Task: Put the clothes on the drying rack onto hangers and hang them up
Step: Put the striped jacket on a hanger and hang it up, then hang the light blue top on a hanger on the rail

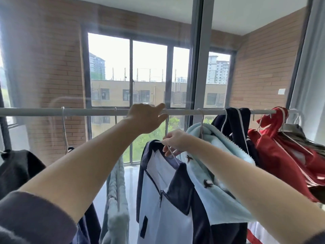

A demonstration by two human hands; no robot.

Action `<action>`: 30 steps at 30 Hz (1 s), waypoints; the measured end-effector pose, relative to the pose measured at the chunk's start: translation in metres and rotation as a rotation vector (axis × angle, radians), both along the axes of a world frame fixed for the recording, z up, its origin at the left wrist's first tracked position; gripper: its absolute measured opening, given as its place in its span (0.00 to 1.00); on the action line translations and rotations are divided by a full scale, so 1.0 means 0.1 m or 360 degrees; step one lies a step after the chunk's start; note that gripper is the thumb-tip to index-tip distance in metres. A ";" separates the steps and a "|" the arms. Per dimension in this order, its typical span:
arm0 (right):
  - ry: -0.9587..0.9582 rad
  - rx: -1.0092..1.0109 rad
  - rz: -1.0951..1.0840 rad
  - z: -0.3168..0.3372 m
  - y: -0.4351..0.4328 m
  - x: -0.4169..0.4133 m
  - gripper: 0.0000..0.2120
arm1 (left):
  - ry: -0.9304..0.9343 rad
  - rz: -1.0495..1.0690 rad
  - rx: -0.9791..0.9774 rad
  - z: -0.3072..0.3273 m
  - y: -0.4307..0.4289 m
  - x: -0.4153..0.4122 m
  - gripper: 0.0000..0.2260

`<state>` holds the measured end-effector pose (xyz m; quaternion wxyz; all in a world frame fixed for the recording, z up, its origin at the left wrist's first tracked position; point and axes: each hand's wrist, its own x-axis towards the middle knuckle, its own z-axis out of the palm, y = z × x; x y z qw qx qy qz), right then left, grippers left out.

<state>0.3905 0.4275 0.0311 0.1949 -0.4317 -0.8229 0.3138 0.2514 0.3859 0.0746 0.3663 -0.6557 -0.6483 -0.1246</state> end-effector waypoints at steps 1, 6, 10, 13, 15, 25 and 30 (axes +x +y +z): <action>-0.0090 0.0178 -0.0002 0.05 0.02 0.11 0.10 | 0.0039 0.0020 0.0009 -0.01 0.04 0.00 0.23; -0.0206 0.1121 -0.0600 0.29 0.31 0.79 0.10 | -0.0053 0.0041 0.0071 -0.04 0.15 0.05 0.22; -0.0644 0.0641 -0.0567 0.18 0.53 0.96 0.11 | -0.0147 0.0110 0.0092 -0.05 0.14 0.15 0.20; -0.0514 0.0651 -0.0474 0.02 0.61 0.92 0.09 | -0.0174 0.0144 0.0077 -0.05 0.13 0.19 0.19; -0.0401 0.0713 -0.0465 0.00 0.64 0.86 0.05 | -0.0202 0.0169 0.0058 -0.05 0.11 0.20 0.18; -0.0294 0.0884 -0.0279 0.16 0.84 1.09 0.12 | -0.0283 0.0424 0.0030 -0.08 0.12 0.33 0.16; -0.0271 0.0878 -0.0077 0.31 0.91 1.52 0.07 | -0.0499 0.0514 -0.0041 -0.05 0.15 0.43 0.17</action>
